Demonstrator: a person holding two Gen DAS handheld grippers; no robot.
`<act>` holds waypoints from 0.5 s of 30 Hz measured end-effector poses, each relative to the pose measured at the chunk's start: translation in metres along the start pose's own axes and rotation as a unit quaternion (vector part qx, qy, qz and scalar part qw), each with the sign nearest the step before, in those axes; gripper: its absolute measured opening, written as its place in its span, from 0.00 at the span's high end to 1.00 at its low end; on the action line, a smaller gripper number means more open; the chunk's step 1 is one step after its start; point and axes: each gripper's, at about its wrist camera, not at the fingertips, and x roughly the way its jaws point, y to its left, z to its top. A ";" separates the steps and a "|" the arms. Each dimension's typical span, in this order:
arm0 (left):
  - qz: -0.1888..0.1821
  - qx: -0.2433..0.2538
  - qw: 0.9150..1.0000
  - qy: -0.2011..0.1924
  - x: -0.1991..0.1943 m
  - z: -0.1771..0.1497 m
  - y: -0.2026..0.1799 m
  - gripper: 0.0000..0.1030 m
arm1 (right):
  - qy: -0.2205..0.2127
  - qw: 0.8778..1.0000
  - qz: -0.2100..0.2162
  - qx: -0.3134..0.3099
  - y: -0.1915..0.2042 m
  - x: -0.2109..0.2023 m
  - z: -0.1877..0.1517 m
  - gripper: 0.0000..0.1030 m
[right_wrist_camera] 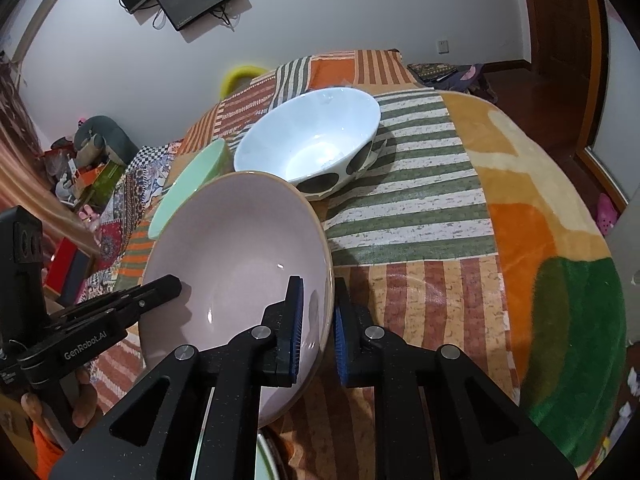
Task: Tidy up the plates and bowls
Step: 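Lift the pink bowl with both grippers and carry it toward the plate stack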
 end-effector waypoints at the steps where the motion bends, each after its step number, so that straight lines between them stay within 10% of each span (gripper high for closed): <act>1: -0.001 0.000 1.000 -0.001 -0.002 0.000 -0.001 0.91 | -0.002 1.000 0.000 -0.001 0.001 -0.002 0.000 0.88; 15: -0.003 0.009 0.999 -0.036 -0.060 -0.008 -0.012 0.91 | -0.036 0.999 -0.002 -0.027 0.024 -0.034 0.001 0.88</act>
